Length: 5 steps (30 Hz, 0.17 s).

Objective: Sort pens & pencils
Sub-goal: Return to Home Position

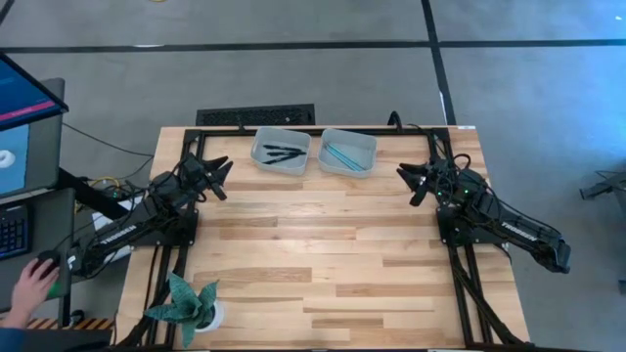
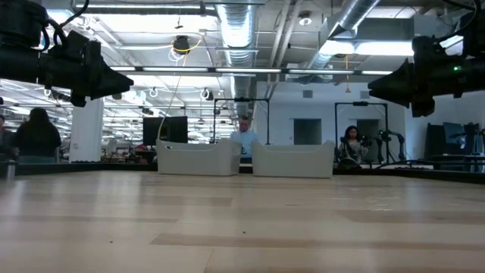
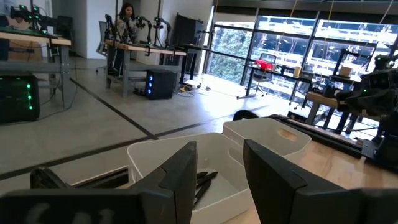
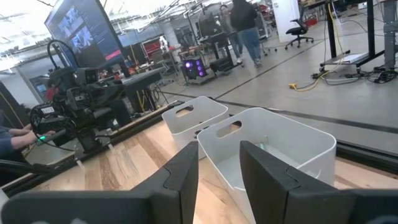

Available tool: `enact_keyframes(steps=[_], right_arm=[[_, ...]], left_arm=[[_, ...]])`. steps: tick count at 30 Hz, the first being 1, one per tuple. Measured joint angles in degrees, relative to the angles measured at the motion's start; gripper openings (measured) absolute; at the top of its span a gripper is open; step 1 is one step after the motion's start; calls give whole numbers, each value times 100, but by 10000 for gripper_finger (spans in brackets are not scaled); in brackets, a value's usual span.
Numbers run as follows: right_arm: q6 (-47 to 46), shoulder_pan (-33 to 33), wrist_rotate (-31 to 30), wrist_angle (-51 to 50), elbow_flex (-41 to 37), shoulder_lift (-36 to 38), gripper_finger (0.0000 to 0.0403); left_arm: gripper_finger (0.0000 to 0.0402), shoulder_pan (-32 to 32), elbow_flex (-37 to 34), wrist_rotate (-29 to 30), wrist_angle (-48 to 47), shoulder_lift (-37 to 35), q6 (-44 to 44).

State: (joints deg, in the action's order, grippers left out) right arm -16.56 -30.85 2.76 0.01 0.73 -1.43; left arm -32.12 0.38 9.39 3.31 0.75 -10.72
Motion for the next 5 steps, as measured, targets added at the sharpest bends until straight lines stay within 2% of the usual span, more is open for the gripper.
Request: enact_keyframes(steps=[5], right_arm=[[0,-2,0,0,0,0,137]], left_arm=[[122,-2,0,0,0,1,0]])
